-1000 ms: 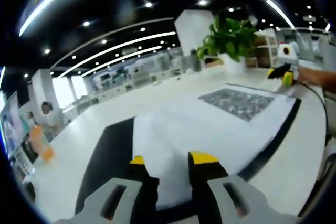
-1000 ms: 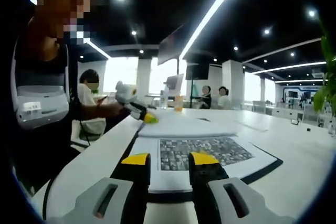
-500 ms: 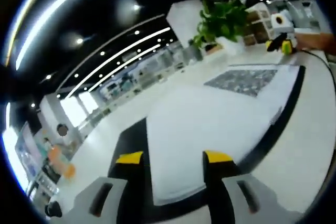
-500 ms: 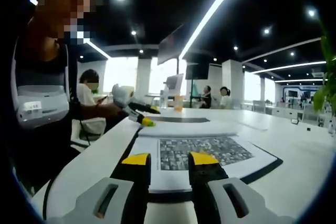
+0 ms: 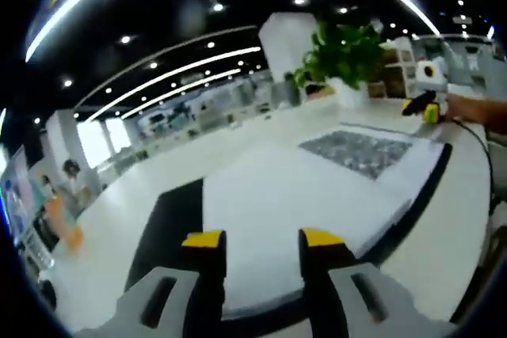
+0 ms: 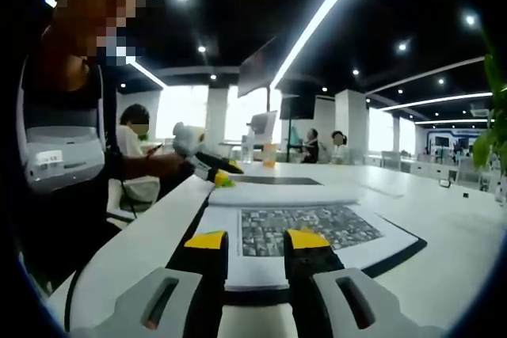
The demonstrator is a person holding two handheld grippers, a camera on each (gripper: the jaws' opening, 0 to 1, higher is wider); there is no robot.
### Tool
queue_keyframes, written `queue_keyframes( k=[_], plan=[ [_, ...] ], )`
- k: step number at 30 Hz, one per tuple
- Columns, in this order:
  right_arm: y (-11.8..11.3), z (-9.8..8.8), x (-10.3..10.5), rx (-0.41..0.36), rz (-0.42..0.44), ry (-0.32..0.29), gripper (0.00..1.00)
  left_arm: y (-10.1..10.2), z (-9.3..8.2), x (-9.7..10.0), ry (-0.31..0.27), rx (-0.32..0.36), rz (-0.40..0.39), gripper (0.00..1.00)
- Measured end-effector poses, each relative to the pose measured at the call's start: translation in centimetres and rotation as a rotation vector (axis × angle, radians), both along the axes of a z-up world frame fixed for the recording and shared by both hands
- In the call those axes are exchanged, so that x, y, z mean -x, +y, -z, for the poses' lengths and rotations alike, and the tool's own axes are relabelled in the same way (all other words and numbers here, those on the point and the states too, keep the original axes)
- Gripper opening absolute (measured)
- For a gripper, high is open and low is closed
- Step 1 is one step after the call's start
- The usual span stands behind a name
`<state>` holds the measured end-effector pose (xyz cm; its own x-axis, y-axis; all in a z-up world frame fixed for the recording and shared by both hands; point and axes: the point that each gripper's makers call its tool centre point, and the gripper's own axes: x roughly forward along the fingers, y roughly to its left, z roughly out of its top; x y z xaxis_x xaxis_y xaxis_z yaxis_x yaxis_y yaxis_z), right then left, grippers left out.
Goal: Flip through the bound document one page at a time
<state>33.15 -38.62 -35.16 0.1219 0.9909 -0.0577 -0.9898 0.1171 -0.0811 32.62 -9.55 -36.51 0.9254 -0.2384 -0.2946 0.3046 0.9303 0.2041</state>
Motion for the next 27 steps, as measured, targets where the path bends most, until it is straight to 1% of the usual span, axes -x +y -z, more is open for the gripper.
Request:
queue_keyframes(
  k=[7, 10, 14, 19, 27],
  plan=[
    [0.0, 0.0, 0.0, -0.001, 0.000, 0.000, 0.31, -0.2, -0.5, -0.4, -0.006, 0.023, 0.010, 0.32],
    [0.0, 0.0, 0.0, 0.000, 0.001, 0.000, 0.31, -1.2, -1.0, -1.2, -0.016, 0.042, 0.037, 0.30],
    [0.0, 0.0, 0.0, 0.000, 0.003, 0.001, 0.31, -2.6, -1.2, -1.8, -0.013, 0.064, 0.078, 0.27],
    [0.1, 0.1, -0.1, 0.003, 0.004, 0.003, 0.30, -3.9, -1.3, -2.4, -0.010, 0.070, 0.116, 0.23],
    [0.1, 0.1, -0.1, 0.004, 0.004, 0.008, 0.30, -5.5, -1.5, -3.3, -0.012, 0.083, 0.159, 0.20]
  ],
)
